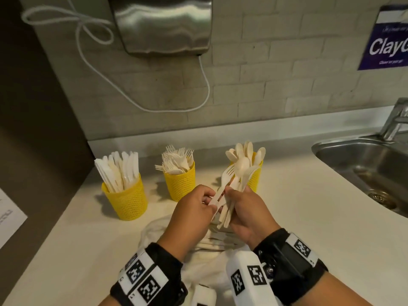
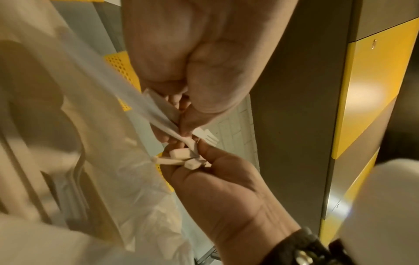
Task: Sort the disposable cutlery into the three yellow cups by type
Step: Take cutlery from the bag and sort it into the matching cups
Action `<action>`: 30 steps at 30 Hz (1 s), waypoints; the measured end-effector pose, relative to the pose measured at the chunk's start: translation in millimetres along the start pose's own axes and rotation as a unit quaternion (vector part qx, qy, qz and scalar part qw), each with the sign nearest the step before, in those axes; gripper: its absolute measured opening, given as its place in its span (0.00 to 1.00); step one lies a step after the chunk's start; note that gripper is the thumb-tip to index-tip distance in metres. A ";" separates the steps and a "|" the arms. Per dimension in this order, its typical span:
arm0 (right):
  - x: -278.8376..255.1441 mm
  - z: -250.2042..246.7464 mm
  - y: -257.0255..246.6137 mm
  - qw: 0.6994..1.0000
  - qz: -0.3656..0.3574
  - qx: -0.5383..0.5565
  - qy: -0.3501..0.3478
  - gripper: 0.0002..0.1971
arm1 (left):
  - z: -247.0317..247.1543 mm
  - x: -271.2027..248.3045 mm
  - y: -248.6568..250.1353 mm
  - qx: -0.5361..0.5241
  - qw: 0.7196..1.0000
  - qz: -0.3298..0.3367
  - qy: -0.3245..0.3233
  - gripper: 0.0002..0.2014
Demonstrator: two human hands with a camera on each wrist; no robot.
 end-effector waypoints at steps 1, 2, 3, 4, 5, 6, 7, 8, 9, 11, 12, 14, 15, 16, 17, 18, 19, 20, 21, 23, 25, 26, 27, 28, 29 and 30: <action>0.1 1.0 1.6 1.000 0.001 -0.002 0.005 0.11 | -1.0 -0.8 -0.8 -0.003 1.000 -0.007 0.003 0.14; -0.7 1.9 1.5 1.000 -0.003 -0.002 0.014 0.10 | -2.3 -0.4 -1.7 -0.004 1.000 -0.014 0.011 0.13; -0.6 0.8 1.2 1.000 -0.006 -0.006 0.029 0.11 | -4.8 0.8 -4.2 -0.016 0.999 -0.026 0.026 0.12; -0.3 -0.7 0.8 0.999 -0.010 -0.015 0.039 0.11 | -7.2 2.4 -6.8 -0.045 0.997 -0.043 0.046 0.11; 0.6 -2.5 0.8 0.998 -0.013 -0.040 0.047 0.13 | -9.5 4.4 -7.6 -0.086 0.992 -0.057 0.068 0.13; 0.7 -2.6 1.1 0.995 -0.018 -0.078 0.053 0.15 | -10.7 6.7 -7.1 -0.132 0.985 -0.069 0.083 0.17; 1.2 -2.7 1.6 0.989 -0.026 -0.135 0.061 0.17 | -10.9 8.9 -6.2 -0.174 0.977 -0.080 0.091 0.20; -0.7 0.3 1.9 0.977 -0.034 -0.202 0.062 0.19 | -10.5 10.2 -3.6 -0.213 0.968 -0.092 0.092 0.21; -1.8 2.9 3.0 0.959 -0.043 -0.274 0.060 0.20 | -8.3 10.8 -1.2 -0.246 0.960 -0.100 0.086 0.19; -6.0 13.3 4.5 0.918 -0.077 -0.387 0.037 0.19 | -1.7 10.4 2.3 -0.265 0.957 -0.110 0.053 0.11; -8.0 18.7 5.4 0.898 -0.100 -0.427 0.015 0.18 | 1.5 9.8 1.9 -0.253 0.960 -0.110 0.036 0.10; -9.1 25.5 7.6 0.865 -0.141 -0.481 -0.018 0.24 | 3.2 10.5 -4.5 -0.233 0.966 -0.109 0.039 0.11; -8.7 26.6 10.1 0.861 -0.143 -0.487 -0.030 0.29 | 1.9 11.4 -7.1 -0.225 0.967 -0.108 0.050 0.09; -8.9 27.0 12.7 0.869 -0.129 -0.476 -0.040 0.32 | 0.4 12.3 -8.8 -0.219 0.968 -0.107 0.055 0.08; -10.1 26.9 14.0 0.887 -0.107 -0.447 -0.051 0.32 | -1.3 13.2 -10.3 -0.218 0.968 -0.109 0.060 0.07; -10.6 26.2 15.0 0.911 -0.082 -0.400 -0.066 0.30 | -2.9 14.0 -11.9 -0.220 0.967 -0.114 0.063 0.07; -11.2 25.3 14.8 0.934 -0.051 -0.345 -0.079 0.28 | -4.3 15.1 -13.0 -0.225 0.965 -0.118 0.064 0.09; -10.7 24.5 15.2 0.953 -0.017 -0.286 -0.097 0.26 | -5.6 16.0 -14.6 -0.231 0.963 -0.122 0.060 0.10; -9.6 23.8 15.3 0.965 0.013 -0.234 -0.115 0.24 | -6.4 16.8 -16.1 -0.238 0.962 -0.126 0.052 0.11; -5.5 21.2 15.0 0.977 0.058 -0.161 -0.124 0.17 | -6.4 17.9 -17.9 -0.253 0.958 -0.134 0.031 0.11; -2.9 18.9 15.7 0.982 0.088 -0.126 -0.114 0.14 | -4.8 18.7 -19.1 -0.265 0.954 -0.140 0.014 0.11; -1.6 18.1 15.6 0.982 0.092 -0.124 -0.109 0.13 | -4.3 19.1 -19.4 -0.269 0.952 -0.145 0.016 0.11; -3.1 18.5 14.1 0.982 0.087 -0.133 -0.104 0.12 | -4.2 19.5 -19.8 -0.274 0.950 -0.150 0.024 0.11; -2.4 17.4 13.3 0.980 0.073 -0.156 -0.097 0.11 | -4.1 19.6 -20.3 -0.283 0.946 -0.155 0.034 0.10; -2.1 17.6 12.4 0.975 0.050 -0.195 -0.088 0.10 | -3.6 19.7 -21.2 -0.296 0.940 -0.162 0.043 0.09; -0.4 16.4 12.3 0.964 0.020 -0.255 -0.075 0.10 | -2.9 19.4 -22.4 -0.306 0.936 -0.168 0.047 0.10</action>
Point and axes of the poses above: each hand's wrist, its own x-axis towards the middle knuckle, its own z-axis out of the palm, y = z × x, the point moved 4 cm from there along x, towards the middle knuckle, and after that the axes turned 11 degrees about z, right-handed, at the moved point
